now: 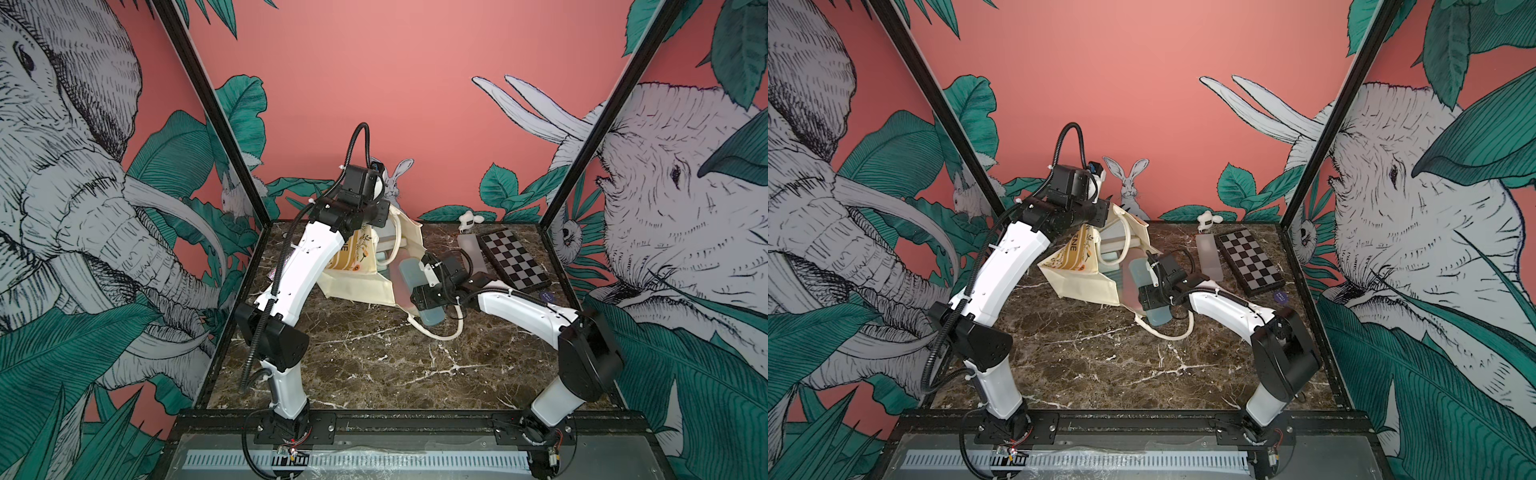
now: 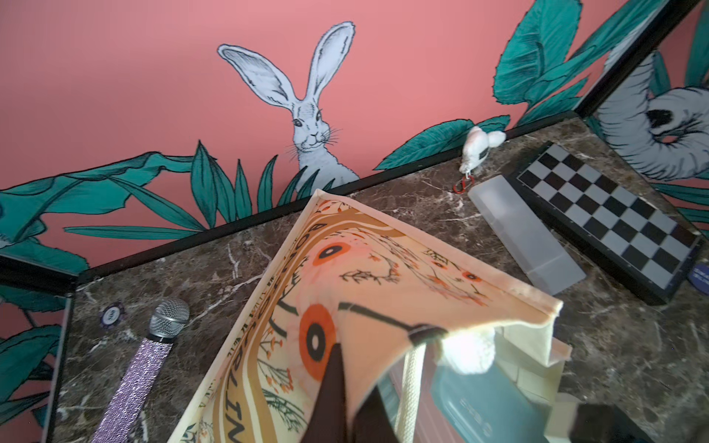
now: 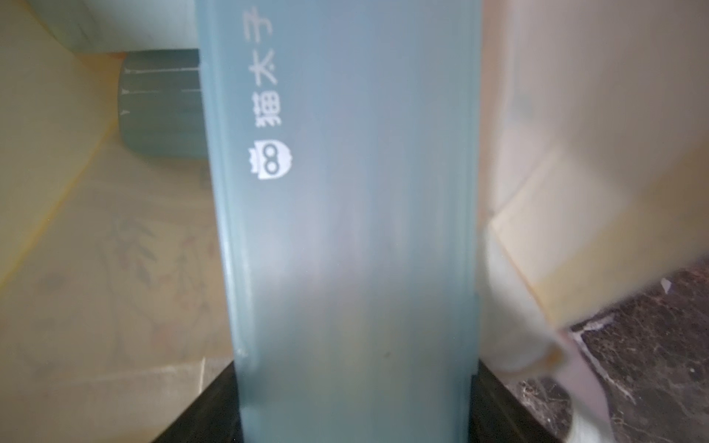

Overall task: Take out the pencil case from the canvas bag
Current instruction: Pick up the pencil case from the canvas bag.

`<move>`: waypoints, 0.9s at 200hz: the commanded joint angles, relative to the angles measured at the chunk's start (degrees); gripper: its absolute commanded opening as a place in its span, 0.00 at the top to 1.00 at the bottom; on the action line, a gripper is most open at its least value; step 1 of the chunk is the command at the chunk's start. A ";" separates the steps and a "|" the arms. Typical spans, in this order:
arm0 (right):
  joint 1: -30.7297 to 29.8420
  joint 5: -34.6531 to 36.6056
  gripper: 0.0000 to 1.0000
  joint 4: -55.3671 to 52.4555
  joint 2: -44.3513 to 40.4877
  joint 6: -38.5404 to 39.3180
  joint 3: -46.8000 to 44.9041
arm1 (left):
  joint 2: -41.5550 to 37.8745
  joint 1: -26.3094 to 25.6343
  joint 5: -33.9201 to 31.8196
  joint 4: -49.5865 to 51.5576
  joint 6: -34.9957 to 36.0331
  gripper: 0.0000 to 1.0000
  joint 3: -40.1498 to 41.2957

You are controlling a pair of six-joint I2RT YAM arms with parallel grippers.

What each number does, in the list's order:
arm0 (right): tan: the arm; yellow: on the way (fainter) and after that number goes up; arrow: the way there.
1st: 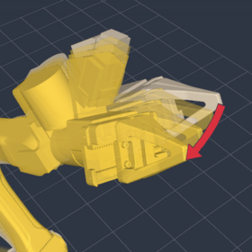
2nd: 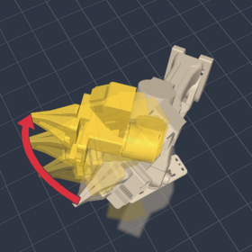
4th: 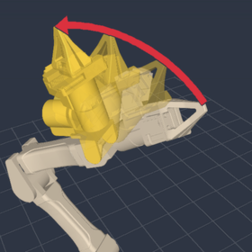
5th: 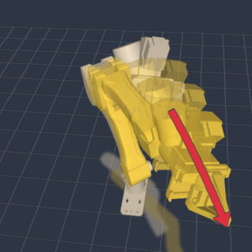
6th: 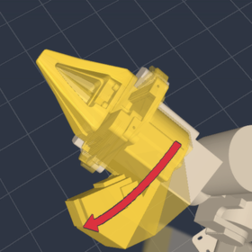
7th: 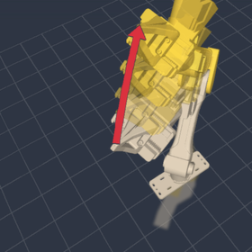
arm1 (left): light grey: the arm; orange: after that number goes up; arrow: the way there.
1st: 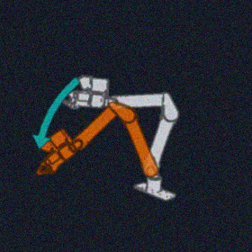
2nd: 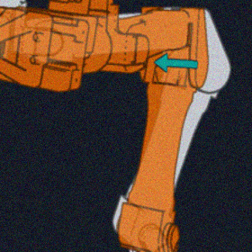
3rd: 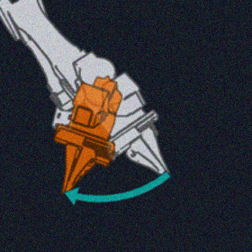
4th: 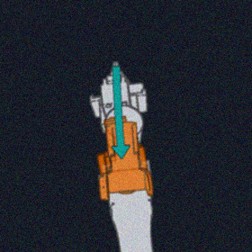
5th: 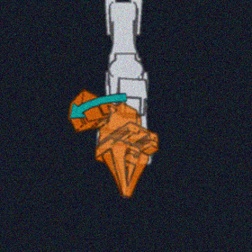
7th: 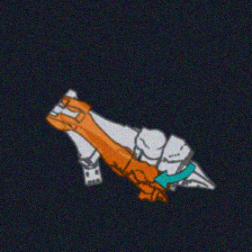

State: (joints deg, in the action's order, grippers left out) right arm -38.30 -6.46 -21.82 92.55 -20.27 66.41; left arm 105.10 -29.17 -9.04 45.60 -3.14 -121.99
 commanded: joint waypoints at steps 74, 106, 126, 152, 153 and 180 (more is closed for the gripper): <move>3.61 5.59 0.29 0.33 -14.35 1.63 -5.44 | -6.65 2.87 -6.34 -1.65 -0.86 1.00 2.18; 7.44 9.89 0.29 -3.15 -10.51 -0.56 -2.16 | -12.19 5.01 -4.59 -0.66 -4.10 1.00 7.13; 9.94 9.00 0.28 -4.72 -5.88 -2.03 1.53 | -15.92 6.31 -4.79 -0.79 -5.31 1.00 10.68; 11.47 9.43 0.28 -7.18 2.00 -2.25 8.23 | -18.87 7.95 -6.20 0.39 -6.10 1.00 13.54; 11.48 9.44 0.28 -7.36 2.32 -2.24 8.31 | -18.96 8.01 -6.27 0.38 -6.09 1.00 13.62; 12.35 12.26 0.28 -12.08 10.52 -2.32 18.36 | -20.76 9.49 -5.31 0.44 -6.27 1.00 15.94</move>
State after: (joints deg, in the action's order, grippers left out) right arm -26.35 2.70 -29.74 98.19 -21.74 78.04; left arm 88.90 -20.43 -14.00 50.13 -7.73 -106.43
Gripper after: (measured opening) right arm 0.765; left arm 0.053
